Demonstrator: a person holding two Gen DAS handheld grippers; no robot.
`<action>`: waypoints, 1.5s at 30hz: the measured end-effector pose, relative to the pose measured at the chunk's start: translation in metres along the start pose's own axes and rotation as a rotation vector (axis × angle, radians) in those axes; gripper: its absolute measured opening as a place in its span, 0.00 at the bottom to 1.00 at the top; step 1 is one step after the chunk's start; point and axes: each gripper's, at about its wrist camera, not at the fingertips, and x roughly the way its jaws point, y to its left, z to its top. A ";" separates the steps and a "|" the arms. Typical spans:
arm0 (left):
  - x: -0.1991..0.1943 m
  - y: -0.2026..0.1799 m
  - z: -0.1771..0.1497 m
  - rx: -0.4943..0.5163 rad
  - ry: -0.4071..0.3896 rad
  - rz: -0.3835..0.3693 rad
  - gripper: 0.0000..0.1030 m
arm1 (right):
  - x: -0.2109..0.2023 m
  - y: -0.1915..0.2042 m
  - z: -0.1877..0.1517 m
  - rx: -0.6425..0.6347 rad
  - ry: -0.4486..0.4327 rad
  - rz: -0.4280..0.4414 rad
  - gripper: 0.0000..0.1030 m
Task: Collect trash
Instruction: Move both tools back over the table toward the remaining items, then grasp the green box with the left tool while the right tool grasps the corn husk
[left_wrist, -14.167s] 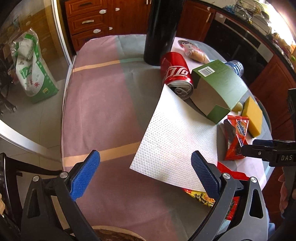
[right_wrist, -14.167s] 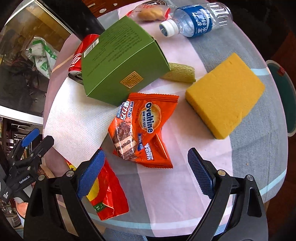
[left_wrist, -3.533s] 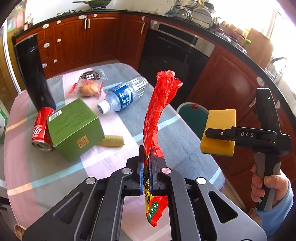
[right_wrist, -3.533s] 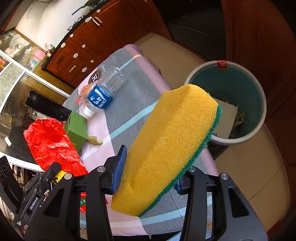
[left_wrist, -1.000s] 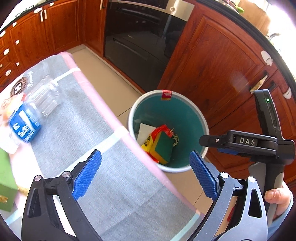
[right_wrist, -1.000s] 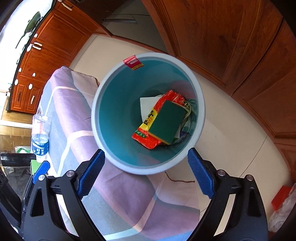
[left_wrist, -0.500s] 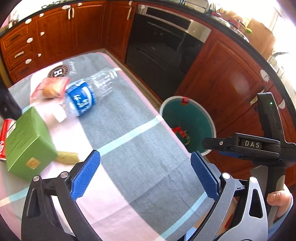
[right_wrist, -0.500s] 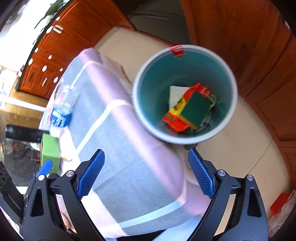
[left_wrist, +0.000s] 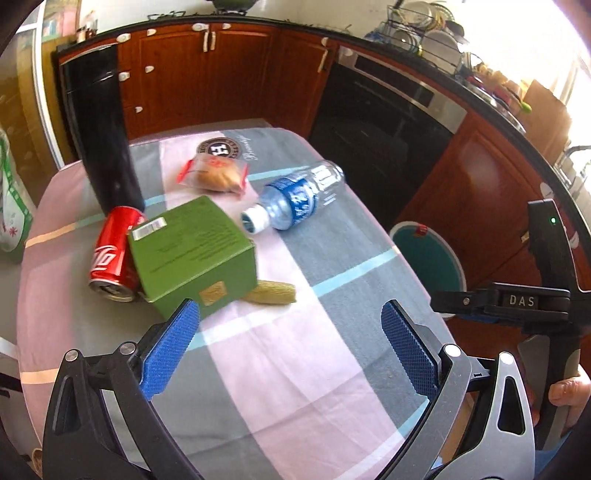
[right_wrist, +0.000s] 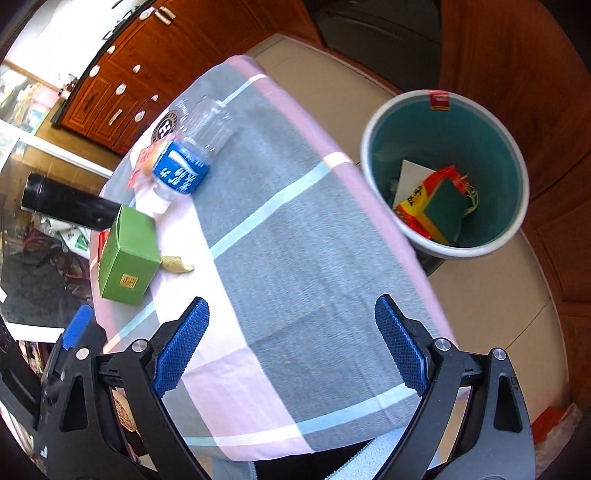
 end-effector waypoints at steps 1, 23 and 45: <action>-0.002 0.011 0.000 -0.019 -0.004 0.007 0.96 | 0.001 0.005 -0.001 -0.009 0.002 -0.001 0.85; 0.011 0.104 -0.007 0.023 0.067 0.068 0.96 | 0.050 0.090 -0.005 -0.124 0.070 -0.003 0.85; 0.026 0.126 -0.003 0.065 0.072 0.020 0.95 | 0.126 0.155 0.006 -0.478 0.054 -0.030 0.35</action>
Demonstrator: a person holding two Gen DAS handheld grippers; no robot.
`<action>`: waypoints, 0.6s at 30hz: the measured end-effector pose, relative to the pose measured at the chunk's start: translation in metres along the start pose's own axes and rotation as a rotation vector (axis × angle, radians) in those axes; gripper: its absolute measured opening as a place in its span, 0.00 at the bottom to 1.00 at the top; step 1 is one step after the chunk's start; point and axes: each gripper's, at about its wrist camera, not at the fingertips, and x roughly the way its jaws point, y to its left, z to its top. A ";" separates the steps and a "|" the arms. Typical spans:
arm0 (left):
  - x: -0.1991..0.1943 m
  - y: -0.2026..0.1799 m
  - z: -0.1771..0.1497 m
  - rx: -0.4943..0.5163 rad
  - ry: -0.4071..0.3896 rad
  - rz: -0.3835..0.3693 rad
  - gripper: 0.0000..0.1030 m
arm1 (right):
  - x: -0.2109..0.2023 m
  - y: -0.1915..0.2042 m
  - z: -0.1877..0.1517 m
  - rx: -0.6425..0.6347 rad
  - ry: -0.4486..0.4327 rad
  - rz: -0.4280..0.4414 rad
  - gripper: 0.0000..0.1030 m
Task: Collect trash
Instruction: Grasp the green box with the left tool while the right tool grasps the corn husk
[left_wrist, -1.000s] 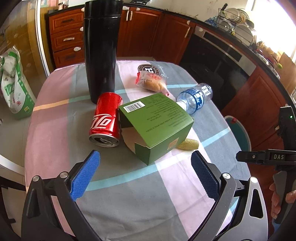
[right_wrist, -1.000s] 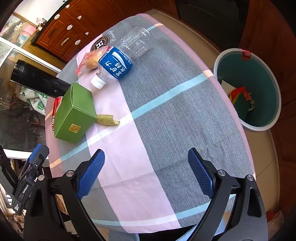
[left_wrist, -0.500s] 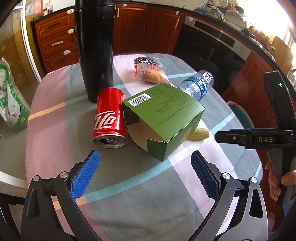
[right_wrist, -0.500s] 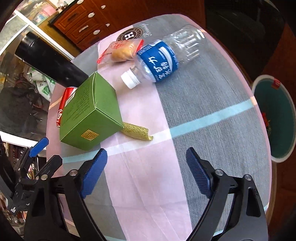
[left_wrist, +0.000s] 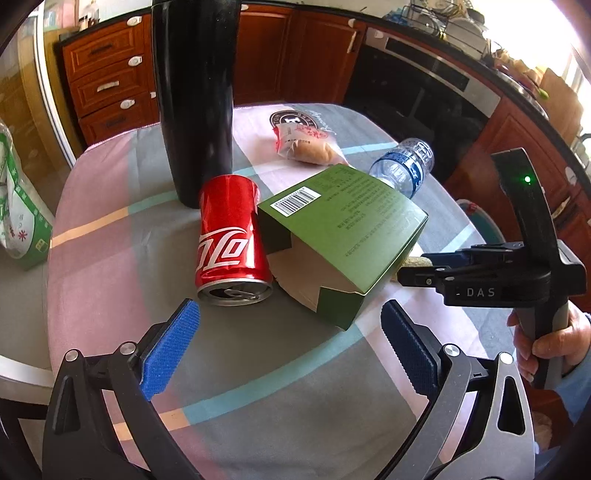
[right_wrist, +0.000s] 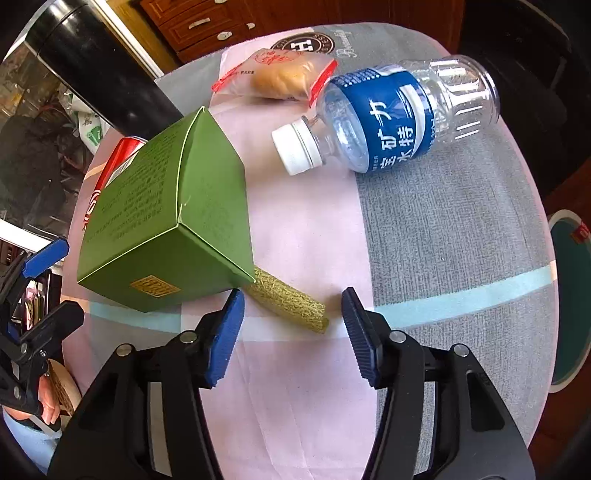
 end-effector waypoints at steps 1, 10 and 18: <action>0.001 -0.002 0.001 0.004 -0.002 -0.003 0.92 | 0.001 0.001 -0.001 -0.006 0.009 0.016 0.27; 0.019 -0.039 0.014 0.107 0.029 -0.048 0.70 | -0.011 -0.021 -0.022 0.058 0.034 0.092 0.18; 0.050 -0.062 0.015 0.091 0.085 -0.098 0.45 | -0.021 -0.046 -0.037 0.102 0.031 0.110 0.18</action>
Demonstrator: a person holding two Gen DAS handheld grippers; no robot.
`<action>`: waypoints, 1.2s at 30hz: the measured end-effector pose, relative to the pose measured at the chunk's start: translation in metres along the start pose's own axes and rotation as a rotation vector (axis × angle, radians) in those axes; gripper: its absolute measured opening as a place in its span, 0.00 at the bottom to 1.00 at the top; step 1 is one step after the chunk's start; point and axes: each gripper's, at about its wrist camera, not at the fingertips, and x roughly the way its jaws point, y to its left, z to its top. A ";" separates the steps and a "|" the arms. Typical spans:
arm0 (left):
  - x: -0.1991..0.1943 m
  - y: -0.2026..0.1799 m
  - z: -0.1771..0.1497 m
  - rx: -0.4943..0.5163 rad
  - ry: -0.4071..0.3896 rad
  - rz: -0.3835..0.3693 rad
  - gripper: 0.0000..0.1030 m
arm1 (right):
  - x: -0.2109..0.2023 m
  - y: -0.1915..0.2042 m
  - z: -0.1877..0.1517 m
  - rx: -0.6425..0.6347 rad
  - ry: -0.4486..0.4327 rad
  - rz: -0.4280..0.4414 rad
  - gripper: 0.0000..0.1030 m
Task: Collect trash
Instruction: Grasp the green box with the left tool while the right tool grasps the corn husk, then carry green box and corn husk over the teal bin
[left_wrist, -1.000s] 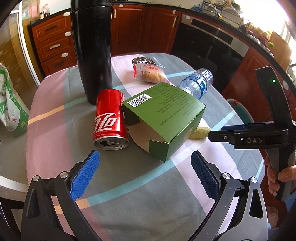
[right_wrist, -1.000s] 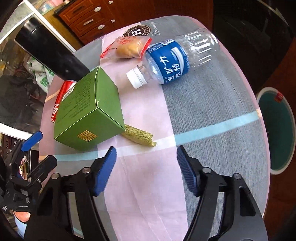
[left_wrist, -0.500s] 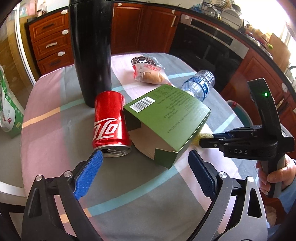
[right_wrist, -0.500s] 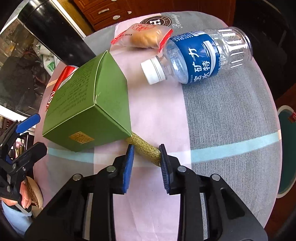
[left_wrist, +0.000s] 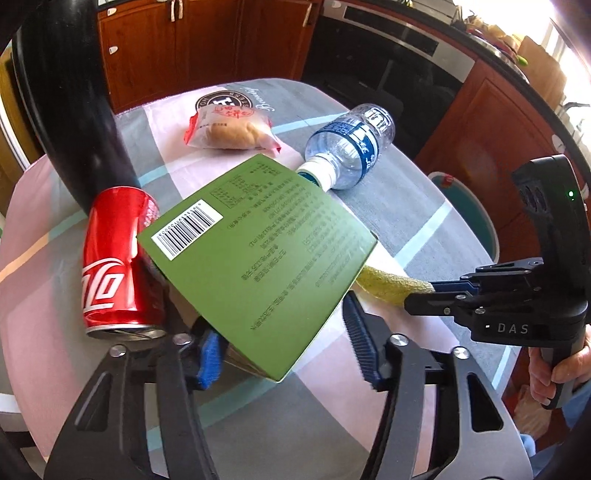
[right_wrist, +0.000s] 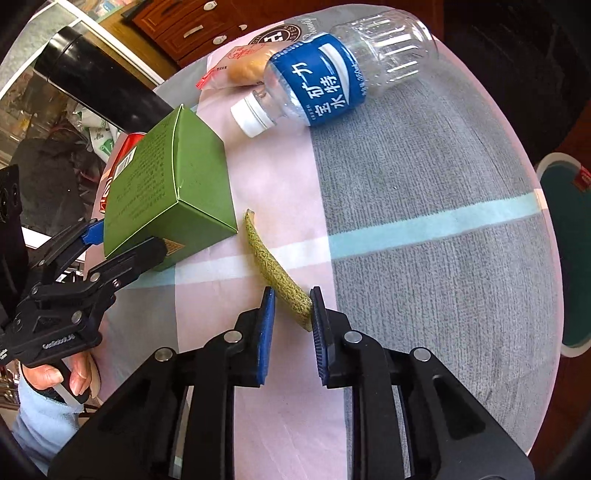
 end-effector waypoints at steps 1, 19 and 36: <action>0.001 -0.003 0.000 -0.004 0.002 -0.018 0.36 | -0.002 -0.002 -0.002 0.002 0.000 0.000 0.18; -0.002 -0.018 -0.022 -0.076 0.028 -0.030 0.46 | 0.002 0.013 -0.005 -0.128 -0.067 -0.067 0.07; -0.038 -0.067 -0.019 -0.100 -0.028 -0.033 0.14 | -0.071 -0.053 -0.037 0.085 -0.145 0.032 0.07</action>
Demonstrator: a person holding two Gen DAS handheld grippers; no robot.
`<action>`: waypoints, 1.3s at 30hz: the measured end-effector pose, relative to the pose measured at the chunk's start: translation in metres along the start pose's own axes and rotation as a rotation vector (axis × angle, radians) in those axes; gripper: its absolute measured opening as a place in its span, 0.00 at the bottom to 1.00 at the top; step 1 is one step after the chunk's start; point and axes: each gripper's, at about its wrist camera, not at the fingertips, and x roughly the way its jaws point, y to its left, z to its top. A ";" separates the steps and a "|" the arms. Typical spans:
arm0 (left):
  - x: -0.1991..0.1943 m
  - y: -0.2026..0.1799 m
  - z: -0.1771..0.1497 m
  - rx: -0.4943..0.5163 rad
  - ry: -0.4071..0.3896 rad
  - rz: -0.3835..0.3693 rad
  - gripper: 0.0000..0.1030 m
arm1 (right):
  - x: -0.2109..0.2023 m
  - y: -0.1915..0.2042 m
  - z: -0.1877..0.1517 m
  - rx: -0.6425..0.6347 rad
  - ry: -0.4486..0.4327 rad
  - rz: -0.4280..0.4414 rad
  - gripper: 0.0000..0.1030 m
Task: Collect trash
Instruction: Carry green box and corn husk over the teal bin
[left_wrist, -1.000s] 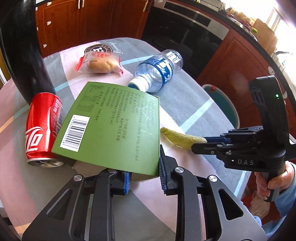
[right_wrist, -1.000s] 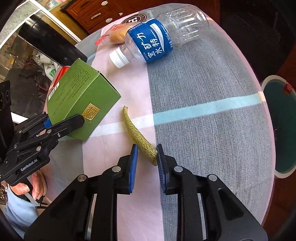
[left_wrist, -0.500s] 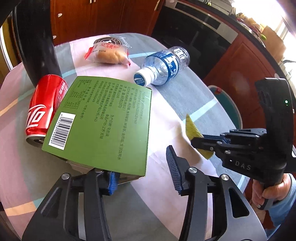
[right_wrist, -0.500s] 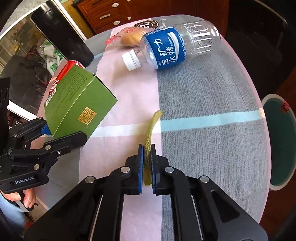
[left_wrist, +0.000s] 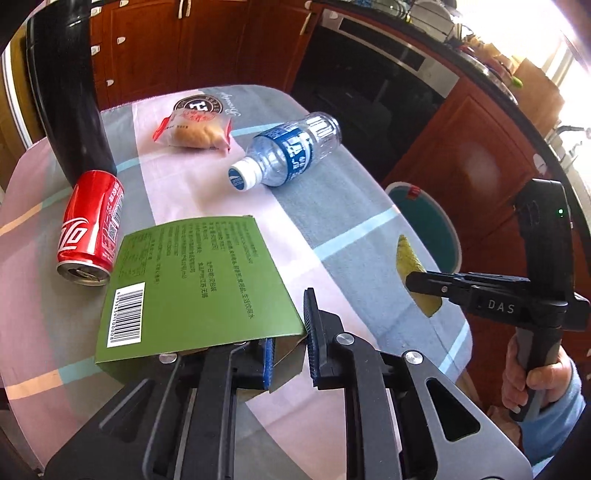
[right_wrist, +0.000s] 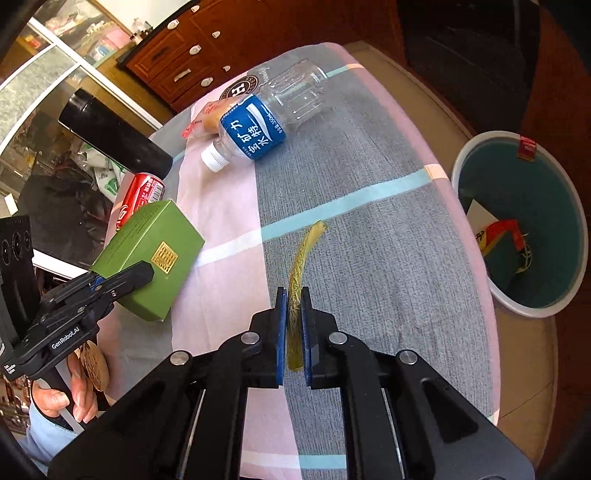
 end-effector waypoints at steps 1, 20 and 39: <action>-0.003 -0.004 0.000 -0.003 -0.001 -0.011 0.14 | -0.004 -0.003 -0.001 0.007 -0.005 0.011 0.07; -0.003 -0.087 0.016 0.109 0.019 -0.042 0.14 | -0.060 -0.061 -0.015 0.102 -0.102 0.061 0.07; 0.066 -0.208 0.065 0.321 0.069 -0.133 0.14 | -0.103 -0.167 0.004 0.275 -0.209 0.026 0.07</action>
